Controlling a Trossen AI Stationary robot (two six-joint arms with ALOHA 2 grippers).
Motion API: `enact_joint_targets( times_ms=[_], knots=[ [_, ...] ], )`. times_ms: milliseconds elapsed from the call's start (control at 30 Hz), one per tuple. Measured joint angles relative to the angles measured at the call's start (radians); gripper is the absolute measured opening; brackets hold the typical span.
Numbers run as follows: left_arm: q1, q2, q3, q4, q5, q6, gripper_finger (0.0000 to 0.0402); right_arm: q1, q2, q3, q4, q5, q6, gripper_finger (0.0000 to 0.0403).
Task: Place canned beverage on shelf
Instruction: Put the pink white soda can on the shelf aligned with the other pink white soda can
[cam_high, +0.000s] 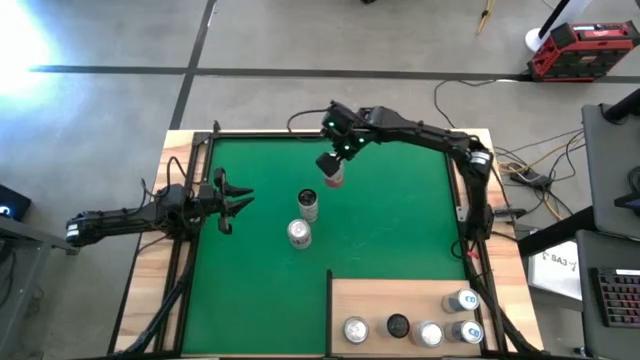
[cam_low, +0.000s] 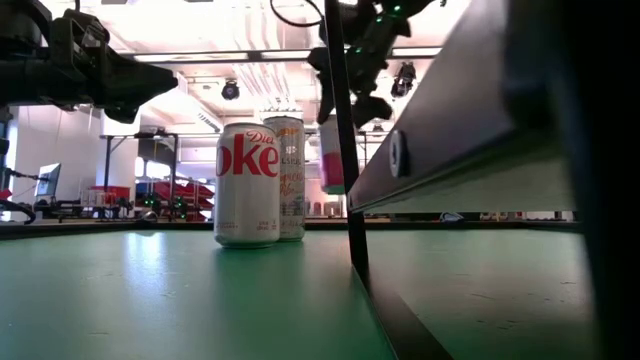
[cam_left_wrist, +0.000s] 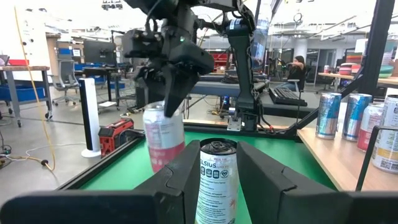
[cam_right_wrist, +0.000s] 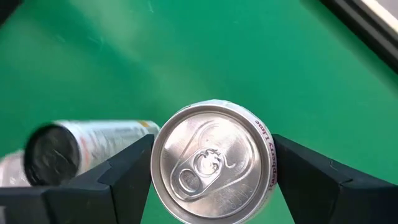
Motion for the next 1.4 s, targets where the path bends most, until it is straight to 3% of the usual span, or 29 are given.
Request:
enact_joint_targets(
  times_ms=[400, 667, 867, 1133, 1400],
  knots=[
    [0.000, 0.000, 0.000, 0.000, 0.000, 0.000, 0.0088, -0.003, -0.315, -0.419, 0.146, 0.069, 0.150, 0.0276],
    [0.000, 0.000, 0.000, 0.000, 0.000, 0.000, 0.0088, 0.112, -0.521, -0.641, 0.166, 0.208, 0.351, 0.0283],
    [0.000, 0.000, 0.000, 0.000, 0.000, 0.000, 0.0088, 0.271, -0.614, -0.703, 0.119, 0.338, 0.504, 0.0285],
    [0.000, 0.000, 0.000, 0.000, 0.000, 0.000, 0.0088, 0.429, -0.638, -0.725, -0.003, 0.375, 0.754, 0.0286],
    [0.000, 0.000, 0.000, 0.000, 0.000, 0.000, 0.0088, 0.598, -0.676, -0.726, -0.047, 0.449, 0.903, 0.0287]
  ],
)
